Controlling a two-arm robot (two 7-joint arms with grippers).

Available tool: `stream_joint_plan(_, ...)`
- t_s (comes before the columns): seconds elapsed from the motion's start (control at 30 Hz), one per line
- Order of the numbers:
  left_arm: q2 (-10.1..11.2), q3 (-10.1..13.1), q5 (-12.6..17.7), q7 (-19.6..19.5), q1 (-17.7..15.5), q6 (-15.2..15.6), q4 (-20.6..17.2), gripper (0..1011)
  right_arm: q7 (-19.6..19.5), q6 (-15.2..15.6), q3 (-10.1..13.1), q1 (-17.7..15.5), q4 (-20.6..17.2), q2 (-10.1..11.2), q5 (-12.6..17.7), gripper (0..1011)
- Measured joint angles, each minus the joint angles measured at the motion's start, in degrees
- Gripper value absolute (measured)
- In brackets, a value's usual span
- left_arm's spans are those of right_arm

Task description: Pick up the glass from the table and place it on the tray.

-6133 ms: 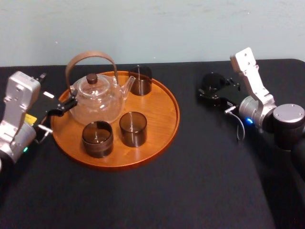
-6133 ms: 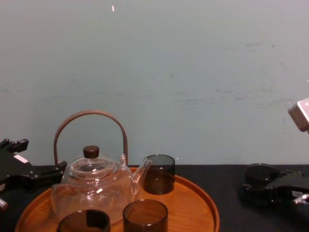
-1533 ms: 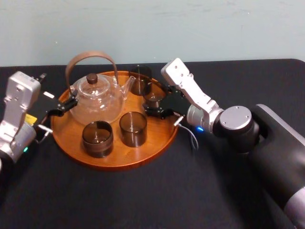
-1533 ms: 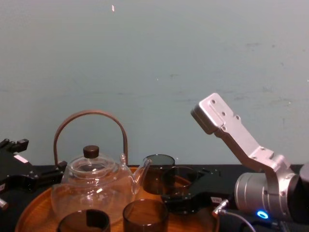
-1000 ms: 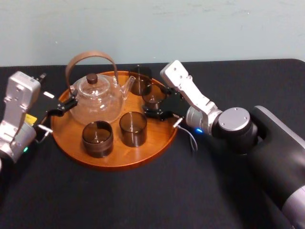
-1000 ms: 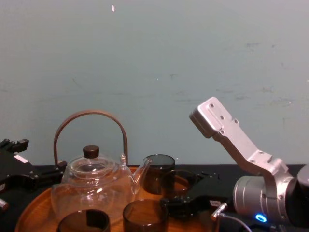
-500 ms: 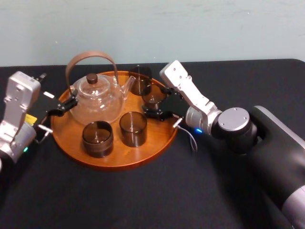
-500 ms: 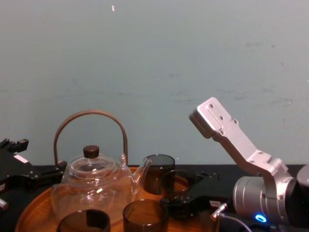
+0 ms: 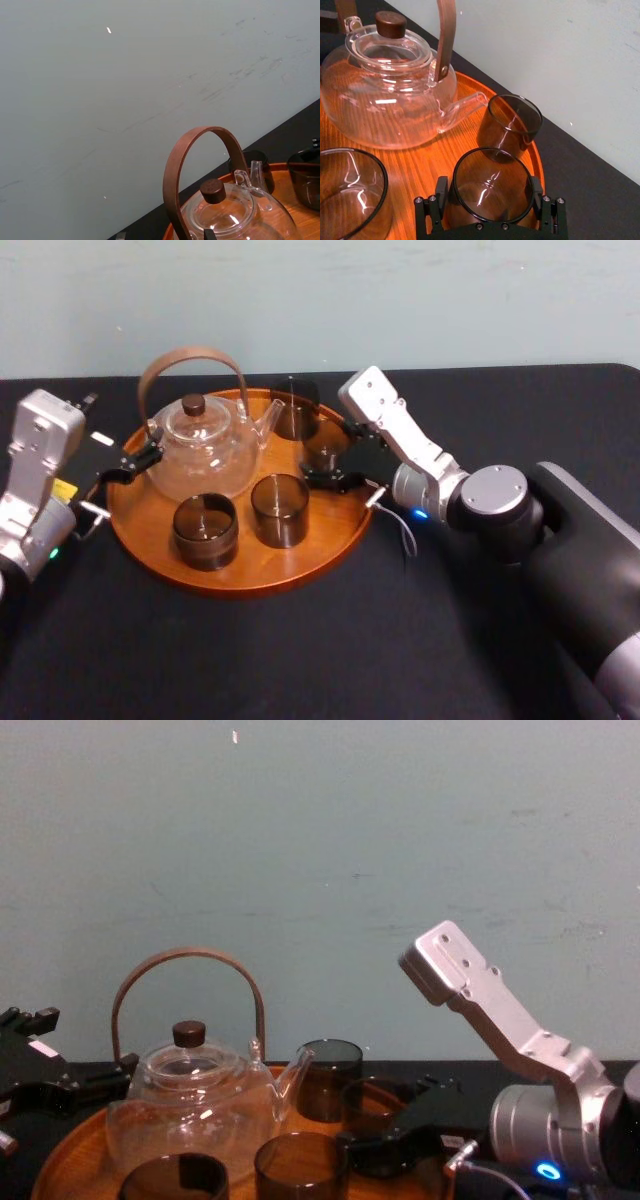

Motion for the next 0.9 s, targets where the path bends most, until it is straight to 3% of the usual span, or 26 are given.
stream_joint_plan(0.47,0.00,0.00,0.00,0.00,0.00,0.00,0.00,1009,1.15,6.40,0.10,-2.08,-5.56,3.02,-0.27,1002)
stream_joint_plan(0.9,0.00,0.00,0.00,0.00,0.00,0.00,0.00,1010,1.45,5.59,0.32,-2.16,-5.66,3.12,0.03,1002)
